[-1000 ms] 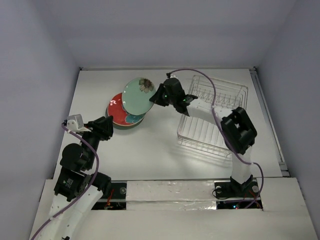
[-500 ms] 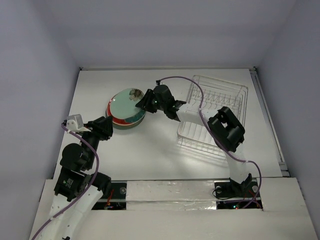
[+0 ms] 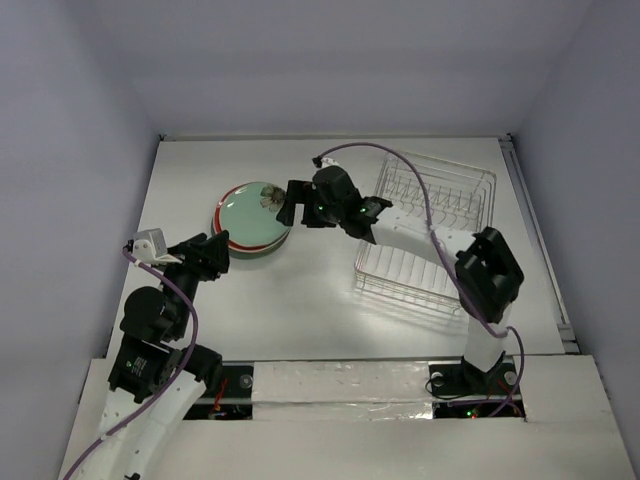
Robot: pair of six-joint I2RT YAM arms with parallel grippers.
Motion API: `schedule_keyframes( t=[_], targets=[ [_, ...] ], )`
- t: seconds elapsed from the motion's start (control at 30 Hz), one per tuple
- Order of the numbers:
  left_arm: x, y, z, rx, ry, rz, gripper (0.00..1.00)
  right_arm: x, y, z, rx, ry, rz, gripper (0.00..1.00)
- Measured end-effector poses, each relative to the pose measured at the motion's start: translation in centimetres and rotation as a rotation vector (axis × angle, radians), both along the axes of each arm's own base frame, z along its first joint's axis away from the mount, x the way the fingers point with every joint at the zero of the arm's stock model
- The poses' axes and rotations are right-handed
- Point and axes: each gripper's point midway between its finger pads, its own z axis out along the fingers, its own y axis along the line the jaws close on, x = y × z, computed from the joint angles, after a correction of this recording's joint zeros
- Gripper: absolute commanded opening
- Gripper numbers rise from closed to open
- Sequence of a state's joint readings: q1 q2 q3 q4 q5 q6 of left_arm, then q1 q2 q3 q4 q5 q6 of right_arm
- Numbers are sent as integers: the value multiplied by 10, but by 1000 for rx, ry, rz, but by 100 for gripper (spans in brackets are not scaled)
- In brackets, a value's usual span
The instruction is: Unload the plates from the dish rack
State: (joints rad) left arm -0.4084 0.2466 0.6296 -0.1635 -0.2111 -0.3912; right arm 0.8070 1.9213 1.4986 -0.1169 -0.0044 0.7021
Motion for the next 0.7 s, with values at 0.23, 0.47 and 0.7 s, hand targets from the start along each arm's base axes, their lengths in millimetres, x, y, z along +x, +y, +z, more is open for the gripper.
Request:
schedule_keyframes(
  t=[0.23, 0.47, 0.7],
  targets=[
    [0, 0, -1, -2, 3, -1, 76, -24, -63, 65, -50, -166, -65, 0],
    [-1, 0, -1, -1, 5, -1, 84, -83, -179, 182, 67, -460, -248, 6],
    [-8, 4, 43, -7, -43, 1, 85, -161, -340, 302, 319, -774, -628, 100]
  ],
)
